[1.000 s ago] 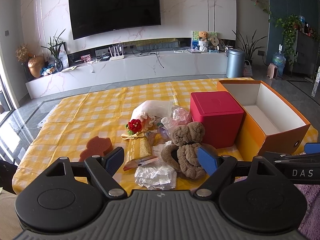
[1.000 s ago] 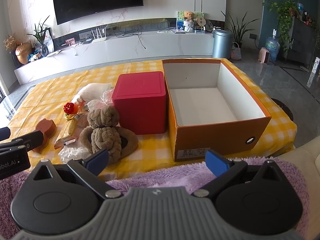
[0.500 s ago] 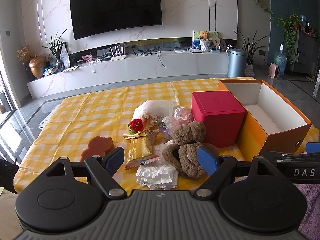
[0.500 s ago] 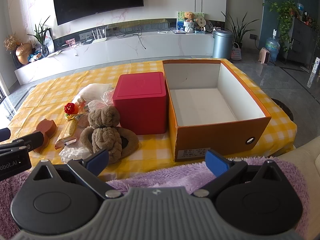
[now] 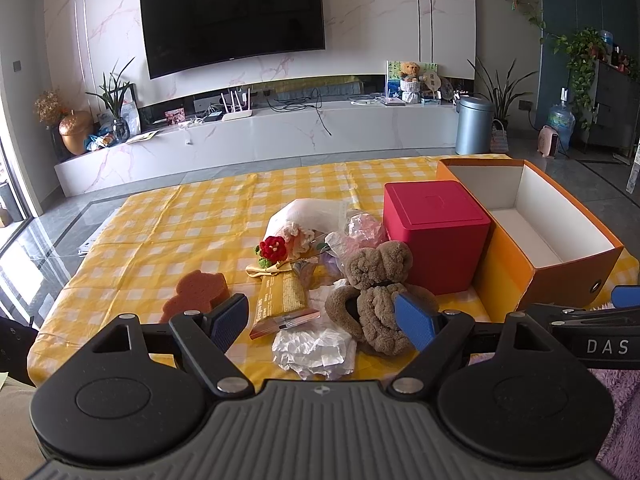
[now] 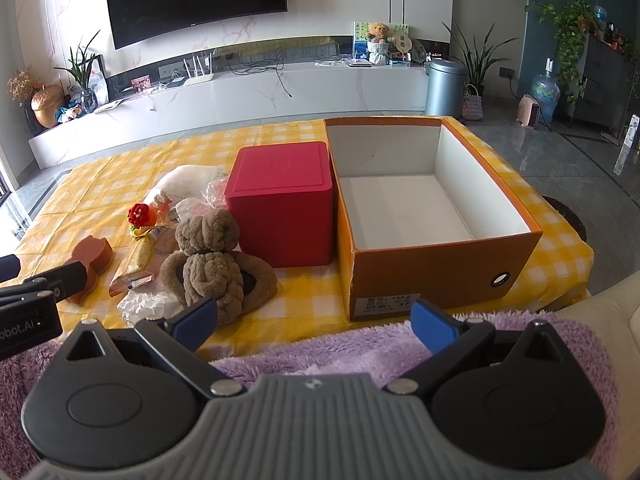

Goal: Organize soft objects

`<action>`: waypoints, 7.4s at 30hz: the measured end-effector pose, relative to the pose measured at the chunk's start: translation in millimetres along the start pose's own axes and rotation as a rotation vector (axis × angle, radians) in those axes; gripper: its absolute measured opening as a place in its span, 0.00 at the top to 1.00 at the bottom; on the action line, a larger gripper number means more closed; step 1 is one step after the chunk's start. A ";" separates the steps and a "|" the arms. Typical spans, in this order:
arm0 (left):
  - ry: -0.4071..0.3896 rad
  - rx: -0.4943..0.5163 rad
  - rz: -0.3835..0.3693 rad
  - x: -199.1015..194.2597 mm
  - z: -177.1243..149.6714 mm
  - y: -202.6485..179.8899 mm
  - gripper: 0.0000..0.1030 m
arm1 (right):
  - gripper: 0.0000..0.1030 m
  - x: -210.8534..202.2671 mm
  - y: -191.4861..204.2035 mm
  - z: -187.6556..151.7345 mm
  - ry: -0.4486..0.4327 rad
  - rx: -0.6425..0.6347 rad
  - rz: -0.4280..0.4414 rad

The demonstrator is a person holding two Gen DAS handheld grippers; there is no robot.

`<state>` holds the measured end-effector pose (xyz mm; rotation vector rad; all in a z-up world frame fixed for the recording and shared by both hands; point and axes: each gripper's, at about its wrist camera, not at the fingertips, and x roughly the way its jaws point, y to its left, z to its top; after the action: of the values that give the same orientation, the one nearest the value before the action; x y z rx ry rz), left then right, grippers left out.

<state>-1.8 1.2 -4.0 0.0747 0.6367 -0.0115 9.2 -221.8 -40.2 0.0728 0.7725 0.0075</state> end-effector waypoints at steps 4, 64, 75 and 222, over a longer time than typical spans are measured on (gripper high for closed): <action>0.000 0.001 0.001 0.0 -0.1 -0.1 0.05 | 0.02 0.0 0.1 -0.2 0.000 0.000 0.000; 0.320 -0.149 -0.058 153.6 -3.8 101.7 0.23 | 0.37 173.7 78.4 23.0 0.210 -0.177 0.290; 0.450 -0.042 0.079 192.6 3.3 154.9 0.12 | 0.44 189.4 75.9 17.4 0.233 -0.142 0.313; 0.580 0.367 -0.405 177.0 122.7 -217.2 0.26 | 0.60 107.6 -179.8 122.5 0.225 -0.209 0.121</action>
<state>206.0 -222.3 -25.2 0.3097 1.2160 -0.5138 168.2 -405.2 -40.1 -0.0811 0.9873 0.2144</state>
